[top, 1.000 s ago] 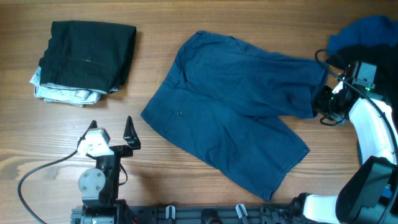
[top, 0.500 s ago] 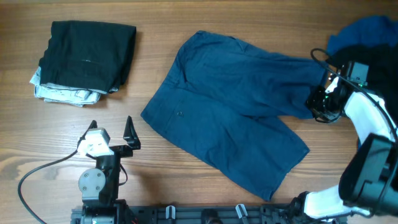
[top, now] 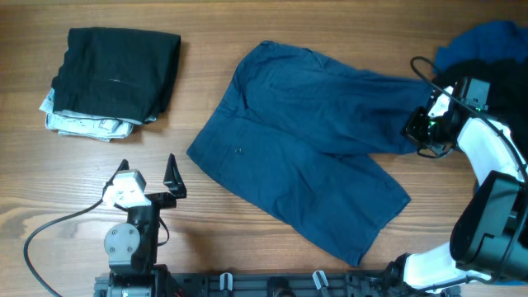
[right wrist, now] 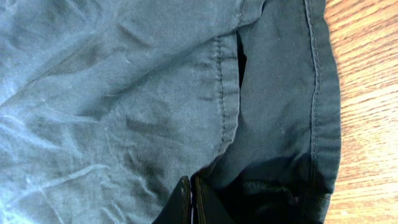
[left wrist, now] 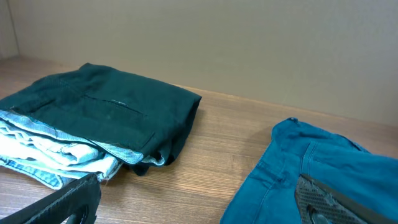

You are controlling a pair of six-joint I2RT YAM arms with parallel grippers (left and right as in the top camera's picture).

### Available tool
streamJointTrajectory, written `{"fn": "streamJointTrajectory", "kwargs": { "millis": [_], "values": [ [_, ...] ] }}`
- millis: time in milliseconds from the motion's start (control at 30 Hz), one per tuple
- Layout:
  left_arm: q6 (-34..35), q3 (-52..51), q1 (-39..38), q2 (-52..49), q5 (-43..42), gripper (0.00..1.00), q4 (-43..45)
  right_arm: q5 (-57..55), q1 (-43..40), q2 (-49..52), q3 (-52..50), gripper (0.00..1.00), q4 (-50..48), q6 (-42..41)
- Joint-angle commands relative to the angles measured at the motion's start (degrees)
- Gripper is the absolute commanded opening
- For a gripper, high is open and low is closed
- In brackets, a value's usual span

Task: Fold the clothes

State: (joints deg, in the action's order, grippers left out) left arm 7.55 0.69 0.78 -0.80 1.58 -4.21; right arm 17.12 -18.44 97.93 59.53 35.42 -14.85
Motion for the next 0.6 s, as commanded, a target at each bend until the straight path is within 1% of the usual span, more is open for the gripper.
{"fn": "streamJointTrajectory", "kwargs": {
  "millis": [0, 367, 467, 567],
  "values": [
    [-0.94, -0.33, 0.31, 0.37, -0.50, 1.00, 0.20, -0.63, -0.44, -3.08, 1.95, 0.04, 0.81, 1.36],
    [-0.94, -0.33, 0.31, 0.37, -0.50, 1.00, 0.20, -2.51, -0.94, -12.15, 2.16, 0.04, 2.49, 1.36],
    [-0.94, -0.33, 0.31, 0.37, -0.50, 1.00, 0.20, -2.67, -0.94, -13.11, 2.14, 0.04, 4.96, 1.22],
    [-0.94, -0.33, 0.31, 0.37, -0.50, 1.00, 0.20, -5.44, -0.94, -13.20, 2.14, 0.04, 7.89, 1.16]
  ]
}}
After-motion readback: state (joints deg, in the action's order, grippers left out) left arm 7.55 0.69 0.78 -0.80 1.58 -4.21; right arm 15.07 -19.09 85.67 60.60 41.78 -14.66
